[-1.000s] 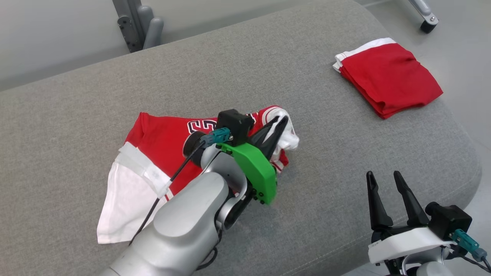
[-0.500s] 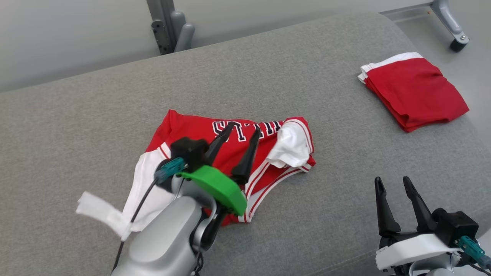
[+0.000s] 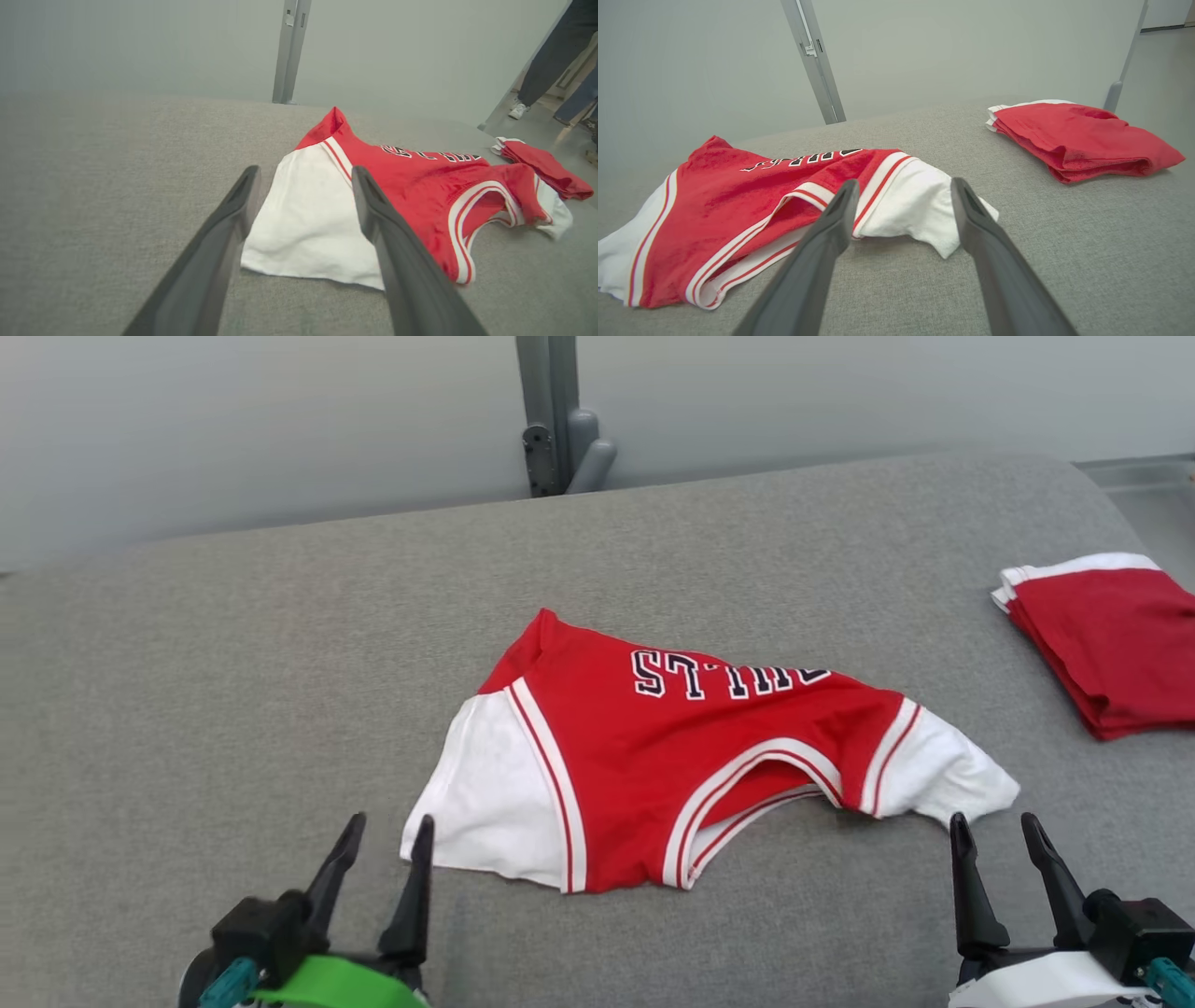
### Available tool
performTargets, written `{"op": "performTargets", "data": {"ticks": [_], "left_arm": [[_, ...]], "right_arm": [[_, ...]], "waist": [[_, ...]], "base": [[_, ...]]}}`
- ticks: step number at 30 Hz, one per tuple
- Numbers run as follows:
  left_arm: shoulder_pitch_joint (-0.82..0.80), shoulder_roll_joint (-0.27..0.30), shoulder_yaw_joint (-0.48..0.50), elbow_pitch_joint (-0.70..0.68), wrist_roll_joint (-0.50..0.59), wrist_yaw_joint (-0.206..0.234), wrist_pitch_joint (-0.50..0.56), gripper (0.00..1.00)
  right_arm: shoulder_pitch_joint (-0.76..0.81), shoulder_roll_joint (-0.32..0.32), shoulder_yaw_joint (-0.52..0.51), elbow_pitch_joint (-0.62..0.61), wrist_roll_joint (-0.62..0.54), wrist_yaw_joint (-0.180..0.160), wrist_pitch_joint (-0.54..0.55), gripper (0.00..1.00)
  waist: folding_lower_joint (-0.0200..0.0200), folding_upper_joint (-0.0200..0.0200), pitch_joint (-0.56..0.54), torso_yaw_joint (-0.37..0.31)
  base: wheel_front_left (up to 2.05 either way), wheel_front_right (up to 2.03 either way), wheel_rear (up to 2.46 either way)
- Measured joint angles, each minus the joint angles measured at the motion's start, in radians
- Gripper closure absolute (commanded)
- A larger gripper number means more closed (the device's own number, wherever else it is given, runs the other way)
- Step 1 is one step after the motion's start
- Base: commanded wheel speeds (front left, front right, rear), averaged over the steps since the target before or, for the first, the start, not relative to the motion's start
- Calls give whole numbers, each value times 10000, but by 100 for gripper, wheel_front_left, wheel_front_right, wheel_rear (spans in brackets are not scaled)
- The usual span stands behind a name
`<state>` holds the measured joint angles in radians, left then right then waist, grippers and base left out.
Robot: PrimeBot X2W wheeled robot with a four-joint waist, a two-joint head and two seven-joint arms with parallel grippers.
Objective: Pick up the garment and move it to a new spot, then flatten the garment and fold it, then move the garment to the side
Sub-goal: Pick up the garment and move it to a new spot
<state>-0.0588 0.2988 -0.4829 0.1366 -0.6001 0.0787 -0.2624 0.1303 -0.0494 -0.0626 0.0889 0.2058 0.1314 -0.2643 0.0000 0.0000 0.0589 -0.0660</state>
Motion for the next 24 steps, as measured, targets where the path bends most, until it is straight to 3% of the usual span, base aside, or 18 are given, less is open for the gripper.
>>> {"op": "performTargets", "data": {"ticks": [4, 15, 24], "left_arm": [[1170, -211, 1279, -186, 453, -180, -2, 0], [2526, -1346, 3697, -19, 1720, -1570, -2, 0], [2594, -1883, 4309, 46, 2322, -1987, -2, 0]], "right_arm": [[144, 2, -127, 0, -75, 0, 0, 0], [462, 0, -424, 123, -104, 0, 2, 0], [461, 2, -397, 190, -163, 0, 0, 0]], "waist": [[0, 0, -216, 467], [0, 0, -717, 1409], [0, 0, -854, 1449]], "base": [[0, 0, 0], [0, 0, 0], [0, 0, 0]]}}
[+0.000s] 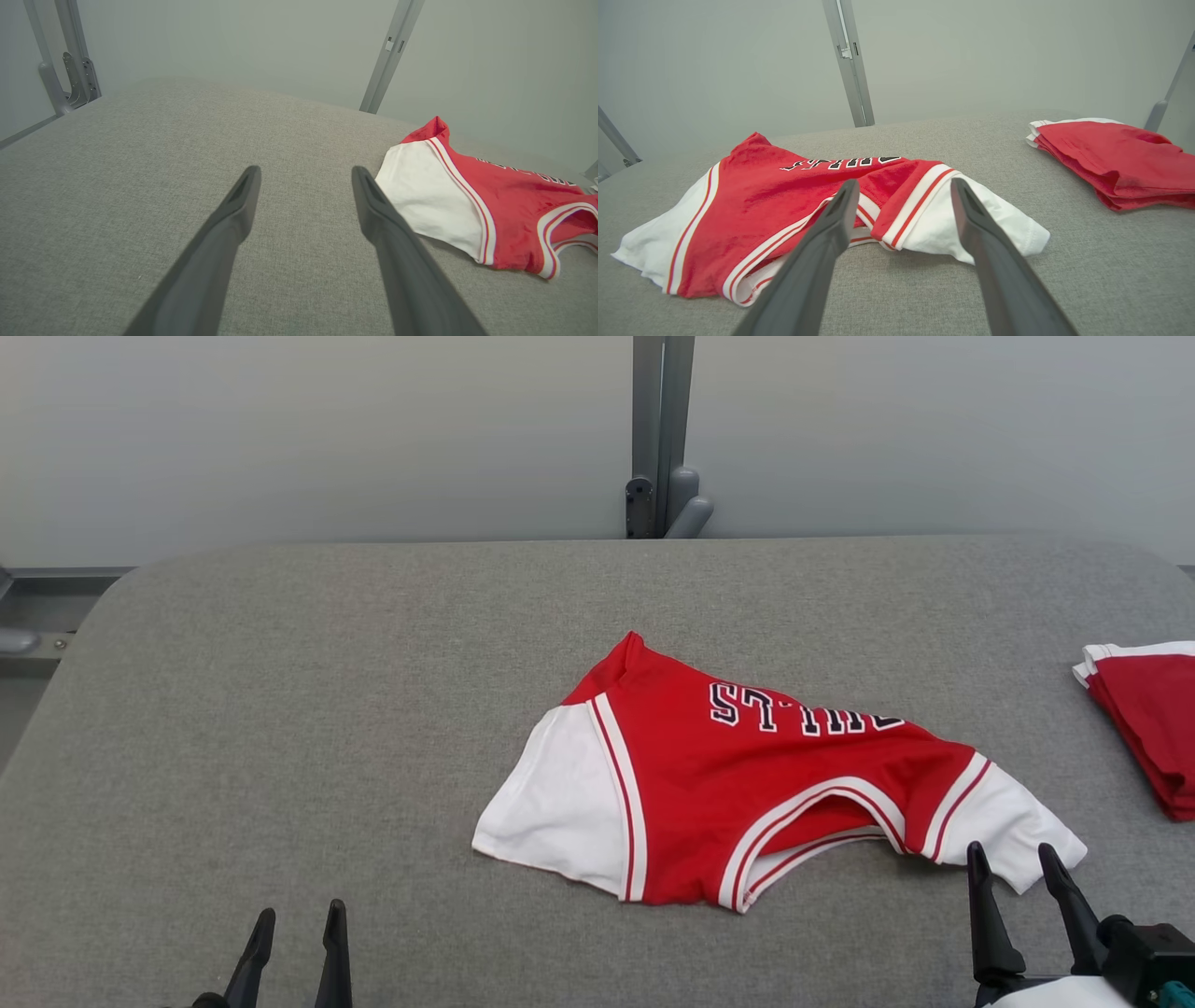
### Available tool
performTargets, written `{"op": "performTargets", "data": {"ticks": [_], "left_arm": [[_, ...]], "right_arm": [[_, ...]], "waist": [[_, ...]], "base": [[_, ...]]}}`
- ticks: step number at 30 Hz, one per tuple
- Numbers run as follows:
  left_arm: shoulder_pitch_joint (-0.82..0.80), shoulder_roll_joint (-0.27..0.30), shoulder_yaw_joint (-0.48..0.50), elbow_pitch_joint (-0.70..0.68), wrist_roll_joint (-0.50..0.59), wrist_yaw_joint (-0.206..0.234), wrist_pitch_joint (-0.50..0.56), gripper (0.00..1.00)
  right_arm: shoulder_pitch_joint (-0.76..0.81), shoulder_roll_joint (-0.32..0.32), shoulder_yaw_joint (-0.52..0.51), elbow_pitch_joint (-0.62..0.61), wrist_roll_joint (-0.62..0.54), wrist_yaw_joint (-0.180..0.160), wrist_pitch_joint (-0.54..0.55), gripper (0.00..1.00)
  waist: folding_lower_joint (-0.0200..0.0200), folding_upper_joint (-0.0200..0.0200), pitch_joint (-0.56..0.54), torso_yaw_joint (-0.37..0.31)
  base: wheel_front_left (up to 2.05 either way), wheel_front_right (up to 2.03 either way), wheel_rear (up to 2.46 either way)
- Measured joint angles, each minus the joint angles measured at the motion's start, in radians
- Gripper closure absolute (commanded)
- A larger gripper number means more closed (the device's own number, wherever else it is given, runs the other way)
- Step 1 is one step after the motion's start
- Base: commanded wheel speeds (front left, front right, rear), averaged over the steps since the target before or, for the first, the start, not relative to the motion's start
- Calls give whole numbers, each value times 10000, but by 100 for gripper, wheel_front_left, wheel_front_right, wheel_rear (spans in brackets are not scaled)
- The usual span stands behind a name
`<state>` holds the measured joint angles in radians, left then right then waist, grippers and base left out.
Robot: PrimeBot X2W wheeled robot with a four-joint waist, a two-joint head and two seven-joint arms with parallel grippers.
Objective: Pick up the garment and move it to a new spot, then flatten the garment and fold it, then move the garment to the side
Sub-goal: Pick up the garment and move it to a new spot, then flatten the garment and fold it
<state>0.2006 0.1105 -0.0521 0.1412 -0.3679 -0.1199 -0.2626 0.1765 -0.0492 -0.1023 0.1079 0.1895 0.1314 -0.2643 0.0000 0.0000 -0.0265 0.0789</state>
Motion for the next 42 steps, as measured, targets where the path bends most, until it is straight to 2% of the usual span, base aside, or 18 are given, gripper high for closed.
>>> {"op": "performTargets", "data": {"ticks": [11, 33, 39, 42], "left_arm": [[-33, -123, 134, 59, 171, -81, 0, 0], [-83, -58, -190, 13, 132, -90, 0, 0], [-386, -15, -495, 142, 173, -90, -2, 0], [-758, 242, -1145, 646, 182, -90, -2, 0]], "right_arm": [[-11, 0, 84, 50, -10, 0, 0, 0], [-12, 0, 171, 90, -65, 0, 0, 0], [-261, 4, 456, 105, -198, 0, 2, 0], [-382, -2, 493, 109, -190, 0, 2, 0]], "waist": [[0, 0, 37, -116], [0, 0, 77, -244], [0, 0, 124, -572], [0, 0, 163, -996]], "base": [[0, 0, 0], [0, 0, 0], [0, 0, 0], [0, 0, 0]]}}
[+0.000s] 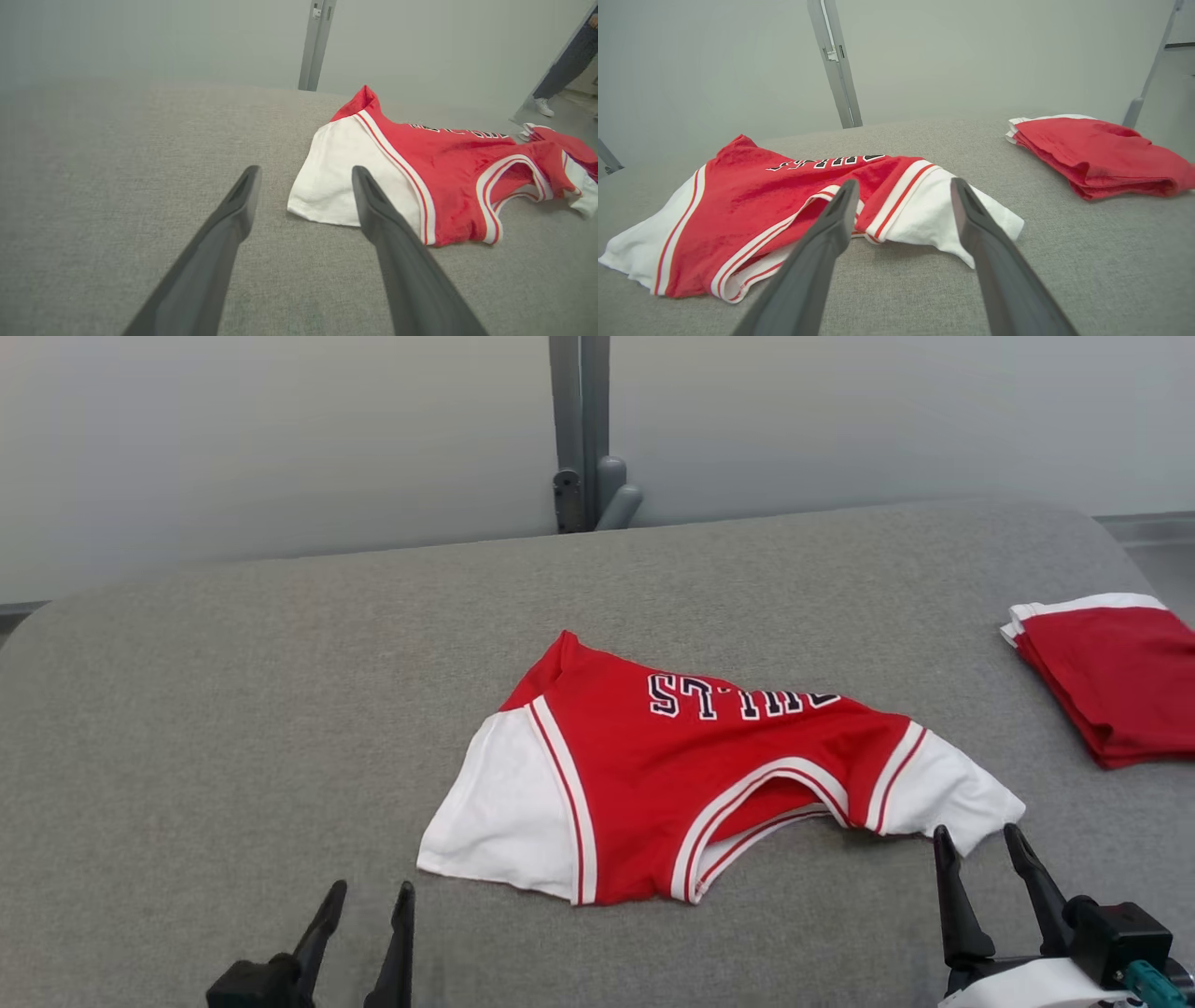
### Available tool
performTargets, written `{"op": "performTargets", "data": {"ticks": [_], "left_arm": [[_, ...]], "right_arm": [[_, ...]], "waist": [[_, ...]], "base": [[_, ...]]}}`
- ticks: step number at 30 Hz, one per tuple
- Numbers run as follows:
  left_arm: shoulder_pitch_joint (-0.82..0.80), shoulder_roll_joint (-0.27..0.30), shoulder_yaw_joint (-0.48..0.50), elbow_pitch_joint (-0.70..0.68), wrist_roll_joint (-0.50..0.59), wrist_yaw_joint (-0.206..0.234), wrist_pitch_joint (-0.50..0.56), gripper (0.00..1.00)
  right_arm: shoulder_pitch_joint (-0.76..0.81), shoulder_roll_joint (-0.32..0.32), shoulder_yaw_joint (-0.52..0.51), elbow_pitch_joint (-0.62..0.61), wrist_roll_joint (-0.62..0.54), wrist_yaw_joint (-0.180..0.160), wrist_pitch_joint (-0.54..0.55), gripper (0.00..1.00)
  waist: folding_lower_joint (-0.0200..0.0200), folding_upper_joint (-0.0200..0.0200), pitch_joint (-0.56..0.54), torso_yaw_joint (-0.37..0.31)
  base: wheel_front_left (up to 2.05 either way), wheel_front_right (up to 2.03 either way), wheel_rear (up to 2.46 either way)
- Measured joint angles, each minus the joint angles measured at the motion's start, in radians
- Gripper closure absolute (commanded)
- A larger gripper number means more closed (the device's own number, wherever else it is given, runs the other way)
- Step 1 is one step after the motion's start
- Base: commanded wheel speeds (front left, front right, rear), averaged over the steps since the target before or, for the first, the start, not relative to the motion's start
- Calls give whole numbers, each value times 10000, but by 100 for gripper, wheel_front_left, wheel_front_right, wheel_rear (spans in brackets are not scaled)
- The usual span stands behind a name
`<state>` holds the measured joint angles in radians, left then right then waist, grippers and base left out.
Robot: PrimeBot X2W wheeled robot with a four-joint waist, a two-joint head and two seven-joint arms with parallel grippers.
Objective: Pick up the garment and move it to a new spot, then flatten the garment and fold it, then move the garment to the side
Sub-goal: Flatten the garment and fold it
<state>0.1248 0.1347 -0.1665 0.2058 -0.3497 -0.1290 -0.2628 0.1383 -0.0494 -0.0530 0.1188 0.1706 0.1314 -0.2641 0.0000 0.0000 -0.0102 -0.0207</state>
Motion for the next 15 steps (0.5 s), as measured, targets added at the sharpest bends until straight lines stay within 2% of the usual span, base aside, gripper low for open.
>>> {"op": "performTargets", "data": {"ticks": [7, 15], "left_arm": [[-1440, 485, -1007, 2038, -274, -2, 242, 0], [-2944, 844, -1087, 4357, -556, 13, 1122, 0]], "right_arm": [[-6, -2, 79, 67, 109, 0, -2, 0], [-189, -2, 86, 65, 295, 0, -2, 0]], "waist": [[0, 0, 132, -843], [0, 0, 427, -1669]], "base": [[0, 0, 0], [0, 0, 0]]}}
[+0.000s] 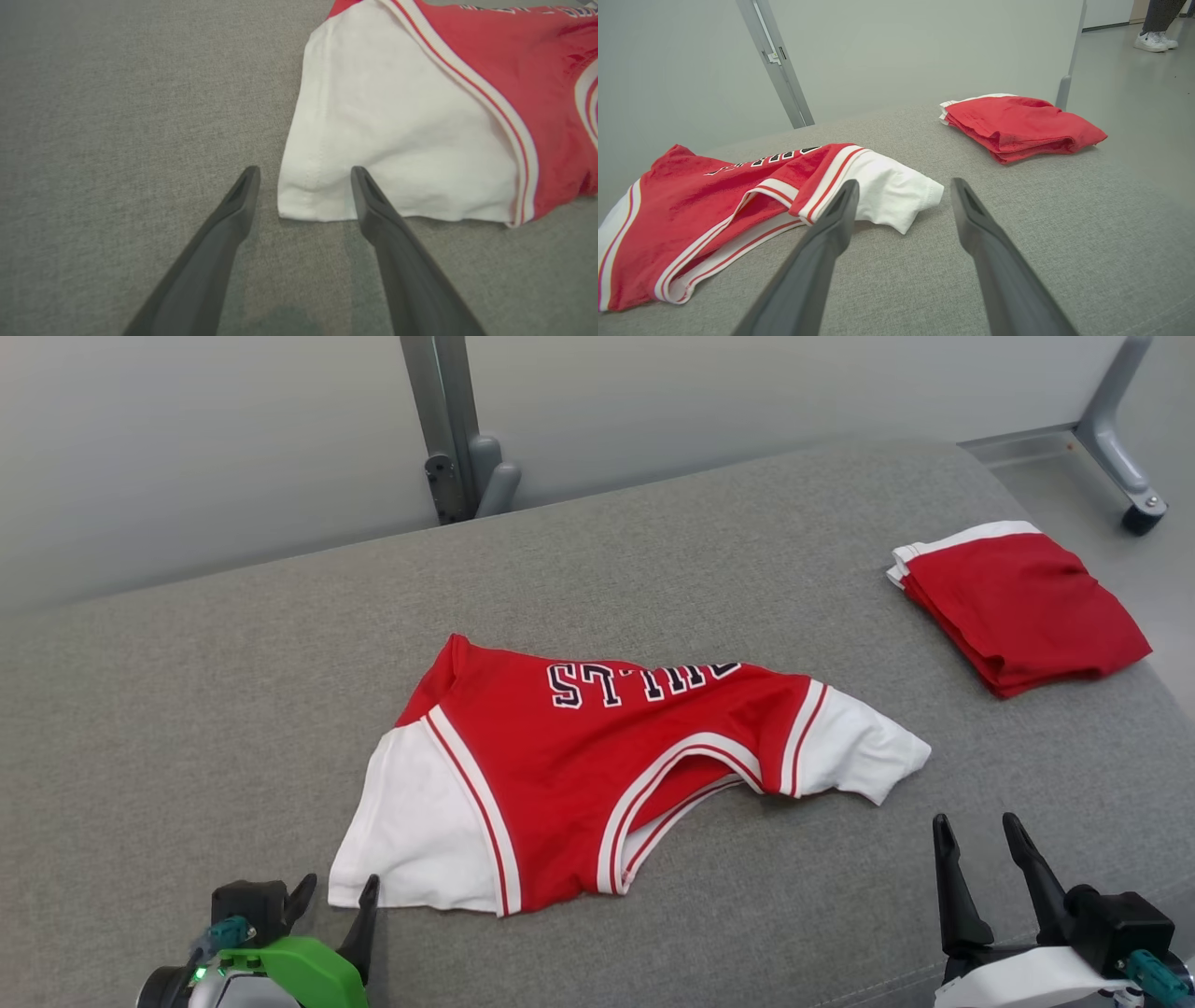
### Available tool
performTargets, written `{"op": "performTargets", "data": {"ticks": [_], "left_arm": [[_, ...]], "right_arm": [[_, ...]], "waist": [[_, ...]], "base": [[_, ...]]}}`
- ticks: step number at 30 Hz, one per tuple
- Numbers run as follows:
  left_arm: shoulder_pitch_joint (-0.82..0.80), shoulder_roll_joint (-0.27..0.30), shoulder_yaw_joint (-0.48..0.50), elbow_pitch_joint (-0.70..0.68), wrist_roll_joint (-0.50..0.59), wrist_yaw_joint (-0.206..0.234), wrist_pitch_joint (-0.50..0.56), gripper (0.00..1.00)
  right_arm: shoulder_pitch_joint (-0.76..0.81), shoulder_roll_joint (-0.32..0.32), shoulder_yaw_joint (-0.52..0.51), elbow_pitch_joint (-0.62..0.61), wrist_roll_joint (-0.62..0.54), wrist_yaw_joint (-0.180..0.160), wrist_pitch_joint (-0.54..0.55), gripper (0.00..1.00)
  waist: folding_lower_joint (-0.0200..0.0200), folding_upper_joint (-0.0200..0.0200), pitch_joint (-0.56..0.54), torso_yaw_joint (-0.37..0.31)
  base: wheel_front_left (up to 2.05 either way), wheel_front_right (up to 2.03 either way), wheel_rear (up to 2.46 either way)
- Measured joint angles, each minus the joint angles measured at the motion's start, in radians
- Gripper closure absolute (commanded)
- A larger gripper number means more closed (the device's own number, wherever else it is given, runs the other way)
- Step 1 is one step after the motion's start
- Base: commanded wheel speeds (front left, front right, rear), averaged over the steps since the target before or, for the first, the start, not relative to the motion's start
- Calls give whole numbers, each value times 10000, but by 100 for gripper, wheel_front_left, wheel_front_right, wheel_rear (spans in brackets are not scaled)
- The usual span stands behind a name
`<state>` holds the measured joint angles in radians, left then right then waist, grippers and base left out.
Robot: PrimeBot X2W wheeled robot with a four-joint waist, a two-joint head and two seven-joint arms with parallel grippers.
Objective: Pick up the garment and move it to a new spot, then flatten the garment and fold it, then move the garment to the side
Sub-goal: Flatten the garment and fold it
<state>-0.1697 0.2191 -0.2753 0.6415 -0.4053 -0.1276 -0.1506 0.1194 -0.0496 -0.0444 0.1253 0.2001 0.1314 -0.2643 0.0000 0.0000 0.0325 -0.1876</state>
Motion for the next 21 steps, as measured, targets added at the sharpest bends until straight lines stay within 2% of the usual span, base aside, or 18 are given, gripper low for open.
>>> {"op": "performTargets", "data": {"ticks": [6, 7, 8, 9, 14, 21], "left_arm": [[-614, 222, 40, 1114, -169, 13, 585, 0], [-704, 224, 42, 1195, -226, 13, 616, 20], [-770, 224, 19, 1256, -280, 13, 644, 88], [-794, 226, -33, 1300, -345, 12, 708, 100], [-873, 211, -462, 1172, -719, -12, 794, 100], [-713, 278, -1275, 334, -1843, -12, 1267, 100]], "right_arm": [[-73, 2, 4, 13, 148, 0, 2, 0], [-86, 0, -4, 15, 186, 0, 0, 0], [-92, 0, -12, 15, 199, 0, 0, 0], [-92, 2, -25, 19, 217, 0, 2, 0], [-95, 0, -84, 77, 326, 0, 2, 0], [-192, 2, -59, 136, 360, 0, 0, 0]], "waist": [[0, 0, 335, -347], [0, 0, 386, -384], [0, 0, 429, -413], [0, 0, 466, -434], [0, 0, 531, -347], [0, 0, 508, -83]], "base": [[0, 0, 0], [0, 0, 0], [0, 0, 0], [0, 0, 0], [0, 0, 0], [0, 0, 0]]}}
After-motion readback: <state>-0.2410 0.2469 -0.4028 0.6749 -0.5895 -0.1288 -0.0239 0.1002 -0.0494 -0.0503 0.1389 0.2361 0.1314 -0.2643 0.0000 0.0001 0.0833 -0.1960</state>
